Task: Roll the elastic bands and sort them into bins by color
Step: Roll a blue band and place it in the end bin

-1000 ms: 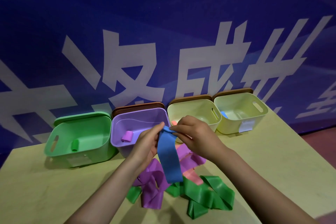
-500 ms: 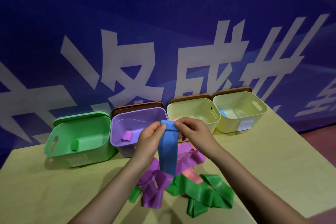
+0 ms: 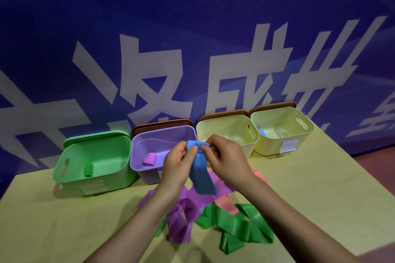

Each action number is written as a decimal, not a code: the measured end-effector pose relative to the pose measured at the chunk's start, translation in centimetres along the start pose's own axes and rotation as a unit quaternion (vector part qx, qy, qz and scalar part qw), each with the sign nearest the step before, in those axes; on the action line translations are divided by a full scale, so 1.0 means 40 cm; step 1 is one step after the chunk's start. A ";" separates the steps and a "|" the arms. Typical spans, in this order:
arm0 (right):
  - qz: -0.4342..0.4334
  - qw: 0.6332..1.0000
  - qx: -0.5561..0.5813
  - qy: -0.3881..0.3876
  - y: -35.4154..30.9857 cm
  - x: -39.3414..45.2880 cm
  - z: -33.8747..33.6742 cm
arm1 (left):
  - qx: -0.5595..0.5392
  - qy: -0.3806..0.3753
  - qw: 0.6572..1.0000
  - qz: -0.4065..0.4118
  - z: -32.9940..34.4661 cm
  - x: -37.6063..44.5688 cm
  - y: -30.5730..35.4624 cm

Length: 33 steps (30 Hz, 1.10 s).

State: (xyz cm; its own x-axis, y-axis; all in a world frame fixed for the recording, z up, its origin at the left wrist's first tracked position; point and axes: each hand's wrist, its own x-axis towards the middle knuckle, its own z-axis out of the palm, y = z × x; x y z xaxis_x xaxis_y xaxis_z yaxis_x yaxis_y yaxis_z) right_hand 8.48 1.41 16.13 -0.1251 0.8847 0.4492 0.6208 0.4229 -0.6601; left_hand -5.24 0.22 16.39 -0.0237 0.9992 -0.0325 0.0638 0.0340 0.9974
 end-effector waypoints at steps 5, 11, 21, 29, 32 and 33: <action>0.003 1.000 0.015 0.003 0.005 0.008 0.001 | -0.067 -0.006 0.997 -0.039 -0.006 0.004 0.001; 0.031 0.996 0.076 -0.031 0.003 0.018 -0.011 | -0.176 -0.029 0.980 -0.091 -0.025 0.011 0.004; 0.004 0.994 0.077 -0.080 0.007 0.020 -0.011 | -0.079 -0.004 0.996 -0.044 -0.020 0.010 -0.010; -0.095 0.994 -0.038 -0.034 0.026 0.018 -0.017 | -0.185 -0.020 0.970 -0.156 -0.013 0.006 -0.001; -0.162 0.981 -0.097 -0.041 0.043 0.017 -0.017 | -0.213 -0.026 0.963 -0.162 -0.015 0.016 -0.006; -0.178 0.977 -0.105 -0.051 0.046 0.018 -0.018 | -0.219 -0.026 0.962 -0.162 -0.016 0.018 -0.004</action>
State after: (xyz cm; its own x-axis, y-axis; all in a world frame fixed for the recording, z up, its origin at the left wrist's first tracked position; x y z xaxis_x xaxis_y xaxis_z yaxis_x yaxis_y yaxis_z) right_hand 10.09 2.68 15.65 -0.4318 0.7091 0.5575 0.6681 0.6666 -0.3304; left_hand -5.91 0.91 16.26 0.0782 0.9380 -0.3376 -0.3655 0.3420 0.8657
